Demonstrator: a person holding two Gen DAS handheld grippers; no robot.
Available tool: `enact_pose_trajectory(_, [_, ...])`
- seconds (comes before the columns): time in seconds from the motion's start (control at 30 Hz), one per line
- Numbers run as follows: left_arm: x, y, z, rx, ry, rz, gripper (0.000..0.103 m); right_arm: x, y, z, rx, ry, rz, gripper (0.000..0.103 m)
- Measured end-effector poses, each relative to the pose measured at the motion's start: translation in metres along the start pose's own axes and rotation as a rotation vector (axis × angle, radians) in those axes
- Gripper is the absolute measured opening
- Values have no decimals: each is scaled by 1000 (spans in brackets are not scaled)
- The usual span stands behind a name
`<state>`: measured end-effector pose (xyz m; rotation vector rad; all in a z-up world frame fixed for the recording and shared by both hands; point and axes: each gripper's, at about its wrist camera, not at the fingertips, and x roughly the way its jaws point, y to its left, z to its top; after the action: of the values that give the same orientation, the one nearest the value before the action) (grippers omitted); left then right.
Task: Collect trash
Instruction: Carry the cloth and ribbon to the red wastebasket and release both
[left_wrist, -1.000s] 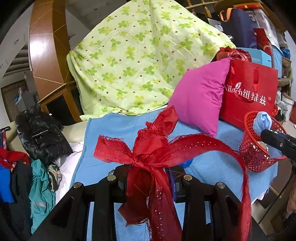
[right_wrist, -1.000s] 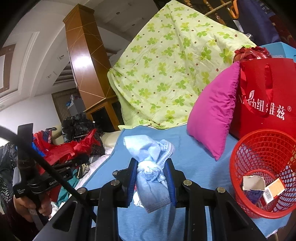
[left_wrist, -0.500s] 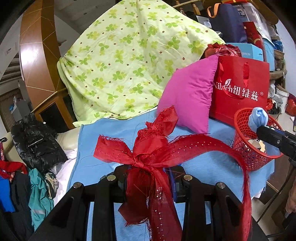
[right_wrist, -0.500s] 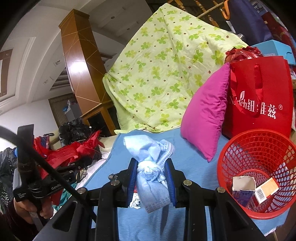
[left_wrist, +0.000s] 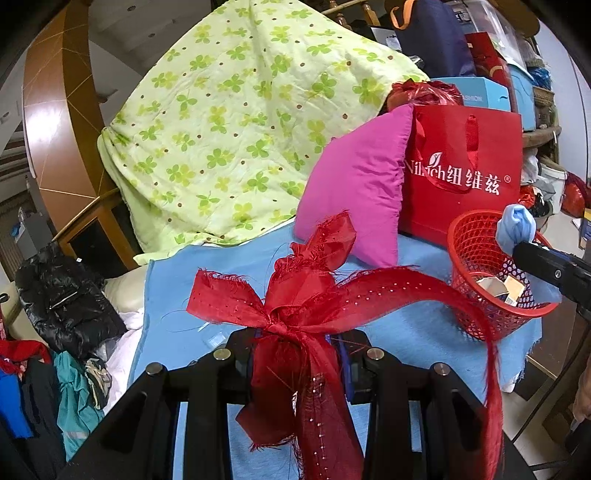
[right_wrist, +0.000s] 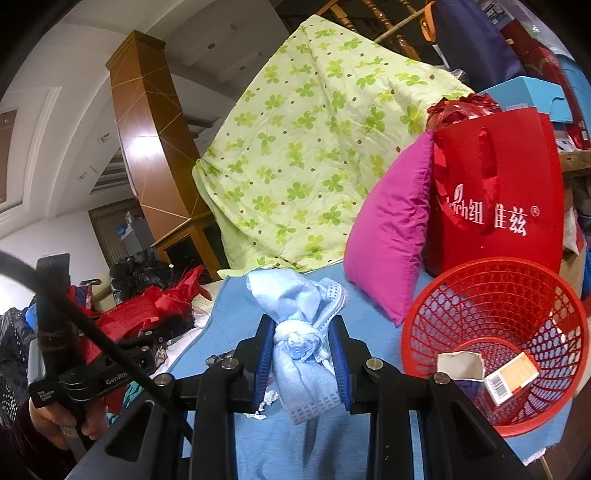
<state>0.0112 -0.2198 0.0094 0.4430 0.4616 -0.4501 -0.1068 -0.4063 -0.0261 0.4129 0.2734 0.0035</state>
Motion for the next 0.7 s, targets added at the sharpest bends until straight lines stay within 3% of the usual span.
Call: enact_pose_trajectory(0.7, [6, -48, 22, 87, -25, -59, 36, -36, -40, 12, 46, -59, -98, 32])
